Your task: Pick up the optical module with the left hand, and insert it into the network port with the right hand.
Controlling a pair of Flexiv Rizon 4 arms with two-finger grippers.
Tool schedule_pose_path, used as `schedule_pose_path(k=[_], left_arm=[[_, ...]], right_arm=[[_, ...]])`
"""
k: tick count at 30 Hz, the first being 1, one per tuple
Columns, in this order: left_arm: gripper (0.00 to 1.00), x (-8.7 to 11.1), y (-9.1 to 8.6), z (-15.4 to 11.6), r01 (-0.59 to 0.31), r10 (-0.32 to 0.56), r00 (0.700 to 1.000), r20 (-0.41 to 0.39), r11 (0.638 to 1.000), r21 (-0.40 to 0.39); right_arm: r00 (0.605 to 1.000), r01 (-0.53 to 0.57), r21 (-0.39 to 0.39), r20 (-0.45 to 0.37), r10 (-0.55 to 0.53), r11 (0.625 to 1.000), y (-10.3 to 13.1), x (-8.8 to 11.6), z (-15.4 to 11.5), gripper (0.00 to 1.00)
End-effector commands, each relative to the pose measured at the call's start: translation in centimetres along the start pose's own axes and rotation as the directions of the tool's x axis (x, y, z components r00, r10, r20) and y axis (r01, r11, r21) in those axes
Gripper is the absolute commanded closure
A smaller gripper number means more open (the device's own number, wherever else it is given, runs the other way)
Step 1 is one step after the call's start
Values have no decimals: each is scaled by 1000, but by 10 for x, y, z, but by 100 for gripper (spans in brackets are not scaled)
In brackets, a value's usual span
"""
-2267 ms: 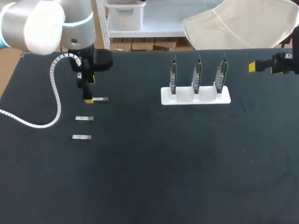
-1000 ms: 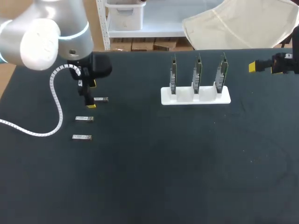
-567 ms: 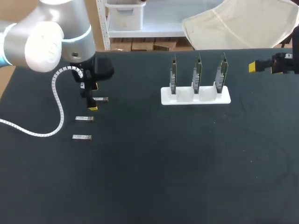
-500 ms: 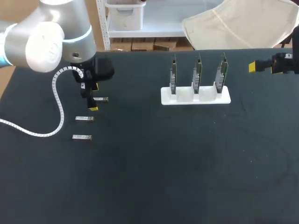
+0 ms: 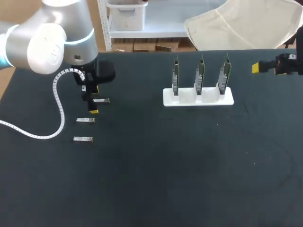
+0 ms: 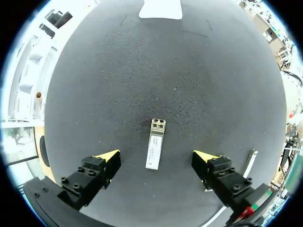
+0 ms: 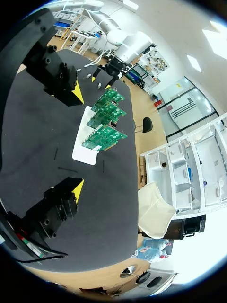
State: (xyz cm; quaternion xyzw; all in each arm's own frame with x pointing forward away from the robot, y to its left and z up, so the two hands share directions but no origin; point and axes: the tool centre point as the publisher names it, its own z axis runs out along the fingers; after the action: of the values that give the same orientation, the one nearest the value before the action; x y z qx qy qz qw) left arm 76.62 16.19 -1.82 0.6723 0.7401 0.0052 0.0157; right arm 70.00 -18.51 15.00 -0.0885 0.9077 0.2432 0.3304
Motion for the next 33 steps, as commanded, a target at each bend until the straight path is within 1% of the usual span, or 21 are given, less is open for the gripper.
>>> schedule_pose_path(k=[1, 8, 9, 10, 11, 22, 33], left_arm=[[0, 1, 1, 1, 0, 0, 1000, -5, 1000, 1], [0, 3, 0, 1, 6, -6, 1000, -6, 1000, 2], [19, 3, 0, 1, 6, -6, 1000, -5, 1000, 2], [67, 3, 0, 1, 5, -5, 1000, -5, 1000, 3], [100, 3, 0, 1, 5, -5, 1000, -6, 1000, 3], [100, 3, -1, 1, 7, -7, 1000, -16, 1000, 10], [100, 5, -6, 0, 20, -20, 1000, -15, 1000, 12]], right_arm=[[1000, 0, 0, 0, 0, 1000, 0, 0, 0, 0], [1000, 0, 0, 0, 0, 1000, 0, 0, 0, 0], [1000, 0, 0, 0, 0, 1000, 0, 0, 0, 0], [1000, 0, 0, 0, 0, 1000, 0, 0, 0, 0], [1000, 0, 0, 0, 0, 1000, 0, 0, 0, 0], [1000, 0, 0, 0, 0, 1000, 0, 0, 0, 0], [1000, 0, 0, 0, 0, 1000, 0, 0, 0, 0]])
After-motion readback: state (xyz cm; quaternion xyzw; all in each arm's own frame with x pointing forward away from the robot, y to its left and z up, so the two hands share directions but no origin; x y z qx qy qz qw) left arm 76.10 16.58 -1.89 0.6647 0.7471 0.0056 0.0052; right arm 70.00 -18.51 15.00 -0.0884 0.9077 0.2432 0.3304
